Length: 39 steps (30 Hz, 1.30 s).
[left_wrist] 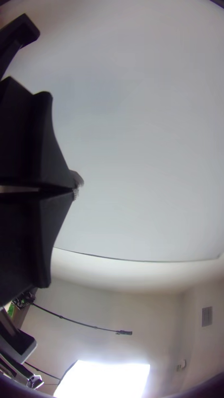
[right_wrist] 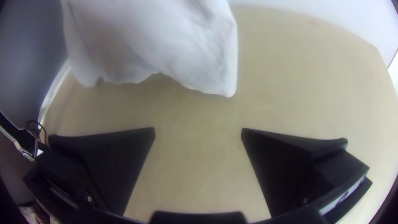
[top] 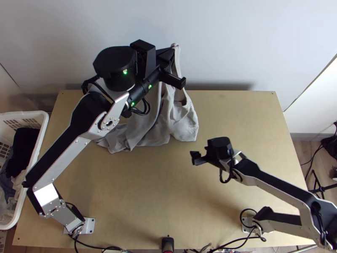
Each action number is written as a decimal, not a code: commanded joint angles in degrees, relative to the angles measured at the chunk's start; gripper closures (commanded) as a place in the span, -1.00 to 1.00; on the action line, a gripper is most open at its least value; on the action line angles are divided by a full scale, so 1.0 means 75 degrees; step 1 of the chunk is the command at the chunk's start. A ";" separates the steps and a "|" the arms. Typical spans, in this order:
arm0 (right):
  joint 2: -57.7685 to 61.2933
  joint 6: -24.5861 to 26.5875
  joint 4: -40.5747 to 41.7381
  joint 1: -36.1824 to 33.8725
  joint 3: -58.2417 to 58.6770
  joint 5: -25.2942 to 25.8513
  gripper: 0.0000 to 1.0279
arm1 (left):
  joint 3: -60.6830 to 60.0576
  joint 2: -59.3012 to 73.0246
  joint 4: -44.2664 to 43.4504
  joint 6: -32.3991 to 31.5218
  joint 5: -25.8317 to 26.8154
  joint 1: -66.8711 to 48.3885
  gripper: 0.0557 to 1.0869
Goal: Fold the t-shirt
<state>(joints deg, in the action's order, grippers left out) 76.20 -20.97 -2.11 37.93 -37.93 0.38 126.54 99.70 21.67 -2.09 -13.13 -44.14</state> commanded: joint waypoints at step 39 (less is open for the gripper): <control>0.2004 0.1812 0.2086 -0.0030 -0.1364 -0.0004 0.95 | -0.0009 -0.0719 0.0427 -0.0050 0.0063 0.0413 0.93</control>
<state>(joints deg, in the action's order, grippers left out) 91.77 -10.20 11.75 36.77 -48.29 0.34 126.56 94.54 24.51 -2.13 -13.10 -42.11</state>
